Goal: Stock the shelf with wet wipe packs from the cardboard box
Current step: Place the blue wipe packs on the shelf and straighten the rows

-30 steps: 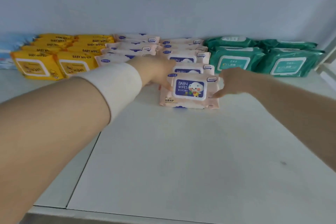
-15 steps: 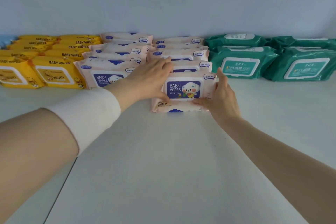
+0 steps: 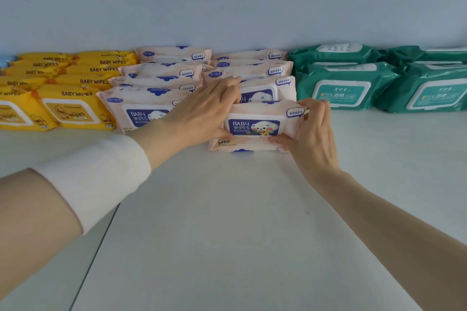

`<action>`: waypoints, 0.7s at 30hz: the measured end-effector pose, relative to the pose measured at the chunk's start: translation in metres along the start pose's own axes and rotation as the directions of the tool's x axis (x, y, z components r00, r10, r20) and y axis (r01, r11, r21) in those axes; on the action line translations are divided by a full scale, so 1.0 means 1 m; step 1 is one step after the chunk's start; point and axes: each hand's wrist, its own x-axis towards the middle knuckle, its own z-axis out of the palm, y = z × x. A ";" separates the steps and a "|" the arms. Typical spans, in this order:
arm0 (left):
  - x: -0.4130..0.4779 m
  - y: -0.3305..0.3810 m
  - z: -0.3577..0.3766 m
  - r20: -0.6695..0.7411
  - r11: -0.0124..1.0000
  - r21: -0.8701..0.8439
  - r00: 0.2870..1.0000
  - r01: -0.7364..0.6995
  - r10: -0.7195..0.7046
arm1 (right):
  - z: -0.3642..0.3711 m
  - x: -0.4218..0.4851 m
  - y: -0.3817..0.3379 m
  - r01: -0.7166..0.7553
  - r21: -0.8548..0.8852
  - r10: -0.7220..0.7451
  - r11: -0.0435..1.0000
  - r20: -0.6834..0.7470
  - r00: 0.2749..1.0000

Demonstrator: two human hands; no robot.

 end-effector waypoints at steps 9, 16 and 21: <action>-0.006 0.001 0.001 0.023 0.979 -0.198 0.999 0.050 -0.046 | -0.013 -0.009 0.003 -0.099 0.123 0.080 0.987 0.146 0.986; 0.004 -0.003 -0.010 0.199 0.969 -0.214 0.977 0.122 -0.079 | -0.016 -0.007 -0.001 -0.130 0.213 0.100 0.968 0.146 0.984; -0.003 0.006 -0.005 0.160 0.970 -0.193 0.980 0.146 -0.116 | -0.020 -0.005 0.003 -0.356 0.262 0.279 0.897 0.290 0.915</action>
